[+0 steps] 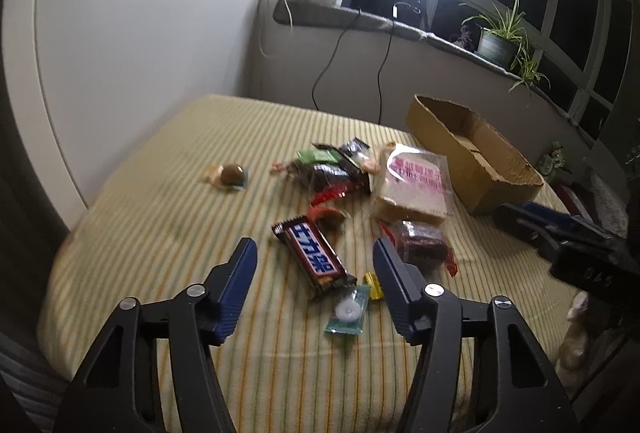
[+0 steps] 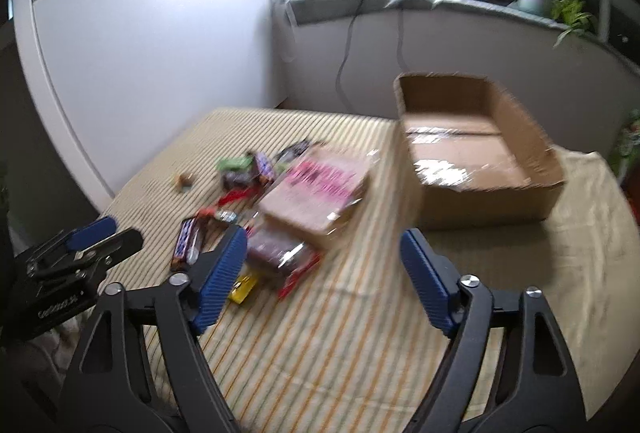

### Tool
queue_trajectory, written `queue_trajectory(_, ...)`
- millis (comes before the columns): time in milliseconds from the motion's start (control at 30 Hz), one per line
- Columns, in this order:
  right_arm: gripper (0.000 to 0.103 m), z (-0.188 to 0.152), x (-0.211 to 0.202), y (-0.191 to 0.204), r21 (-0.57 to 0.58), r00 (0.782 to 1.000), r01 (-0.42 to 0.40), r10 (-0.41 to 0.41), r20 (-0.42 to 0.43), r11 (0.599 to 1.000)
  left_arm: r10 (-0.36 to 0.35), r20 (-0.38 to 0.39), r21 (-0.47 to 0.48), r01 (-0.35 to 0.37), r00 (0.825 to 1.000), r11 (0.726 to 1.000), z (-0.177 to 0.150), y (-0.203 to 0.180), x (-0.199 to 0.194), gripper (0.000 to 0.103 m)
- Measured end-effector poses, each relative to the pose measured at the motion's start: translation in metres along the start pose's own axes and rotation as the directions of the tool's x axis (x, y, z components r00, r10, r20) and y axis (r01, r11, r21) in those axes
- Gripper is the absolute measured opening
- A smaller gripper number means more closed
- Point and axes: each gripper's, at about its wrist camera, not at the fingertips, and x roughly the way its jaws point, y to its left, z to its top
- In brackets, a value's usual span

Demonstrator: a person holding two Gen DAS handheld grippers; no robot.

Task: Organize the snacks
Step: 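Grasp the Snickers bar with left tool while right tool grasps red-wrapped cake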

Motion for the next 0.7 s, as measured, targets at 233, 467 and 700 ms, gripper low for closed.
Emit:
queue_trajectory(233,0.07,-0.005,0.042,0.007,-0.049,0.989,-0.099,0.093,-0.117,0.994,-0.021,-0.062,-0.028,0.019,0.998,0.999,0.001,0.006,0.024,0.055)
queue_trajectory(467,0.07,-0.004,0.073,0.005,-0.035,0.96,-0.193,0.182,-0.211,0.98,-0.038,-0.138,-0.084,0.026,0.99,0.996,-0.001,0.012,0.051,0.055)
queue_trajectory(700,0.07,-0.003,0.093,0.013,-0.052,0.942,-0.227,0.206,-0.267,0.973,-0.037,-0.187,-0.089,0.021,0.982,0.996,0.0,0.011,0.07,0.055)
